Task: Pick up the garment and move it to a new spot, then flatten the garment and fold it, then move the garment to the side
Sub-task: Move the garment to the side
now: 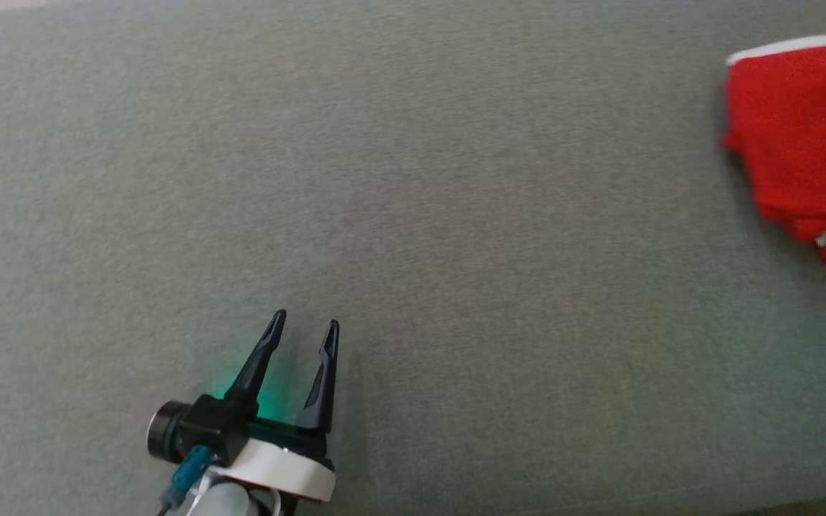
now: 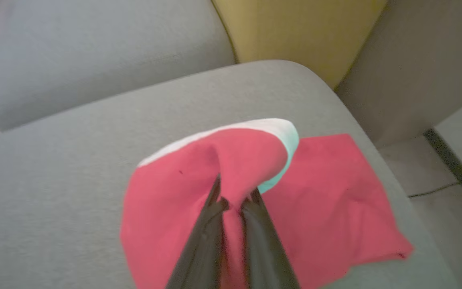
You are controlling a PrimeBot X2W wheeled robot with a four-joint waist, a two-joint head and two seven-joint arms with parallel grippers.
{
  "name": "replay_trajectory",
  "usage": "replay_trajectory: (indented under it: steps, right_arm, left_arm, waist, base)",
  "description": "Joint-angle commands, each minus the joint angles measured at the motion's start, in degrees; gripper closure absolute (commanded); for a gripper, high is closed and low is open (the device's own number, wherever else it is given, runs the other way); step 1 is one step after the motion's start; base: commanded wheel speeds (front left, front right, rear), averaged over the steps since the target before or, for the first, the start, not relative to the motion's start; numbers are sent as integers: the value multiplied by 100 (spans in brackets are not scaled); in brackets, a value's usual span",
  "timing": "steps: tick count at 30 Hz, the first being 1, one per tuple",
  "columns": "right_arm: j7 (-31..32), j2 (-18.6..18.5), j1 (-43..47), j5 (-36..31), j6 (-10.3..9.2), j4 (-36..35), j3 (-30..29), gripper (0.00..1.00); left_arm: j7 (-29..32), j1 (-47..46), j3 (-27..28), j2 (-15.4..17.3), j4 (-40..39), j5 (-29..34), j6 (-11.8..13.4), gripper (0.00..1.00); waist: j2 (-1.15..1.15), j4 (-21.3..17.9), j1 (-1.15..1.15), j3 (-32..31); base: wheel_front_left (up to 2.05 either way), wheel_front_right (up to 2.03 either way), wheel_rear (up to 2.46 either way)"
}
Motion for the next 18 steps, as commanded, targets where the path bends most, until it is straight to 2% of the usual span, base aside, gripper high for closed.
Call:
replay_trajectory:
  steps: [1,2,4,8,11,14,18]
  right_arm:
    - [-2,-314,-151,-287,39,-97,-3,97]
    - [-47,-403,-174,-473,39,-24,-15,84]
    - [-174,-624,-189,-895,39,131,-5,0]
    - [-655,-860,-188,-1667,39,276,187,0]
    - [-1048,-868,-157,-1902,39,238,421,0]
    - [-1632,-606,-136,-1850,39,-25,372,0]
    - [-2235,-285,267,-1647,39,-554,673,0]
  left_arm:
    - [-55,-95,173,55,-144,20,-40,0]
    - [-55,-95,189,54,-147,11,-43,0]
    - [-55,-78,214,54,-145,-3,-47,0]
    - [-55,-25,272,46,-125,-28,-53,0]
    - [-55,24,313,28,-124,-74,-55,0]
    - [-55,66,355,0,-182,-131,-50,0]
    - [-55,179,495,-35,-236,-206,55,0]
  waist:
    - [0,144,-1,46]
    - [0,175,-1,50]
    - [0,222,-1,39]
    - [0,248,-1,-40]
    - [0,218,-1,-172]
    - [0,180,-1,-348]
    - [0,161,-1,-689]
  base:
    - [0,0,0]
    - [0,0,0]
    - [0,0,0]
    - [0,0,0]
    - [0,0,0]
    - [0,0,0]
    - [0,0,0]
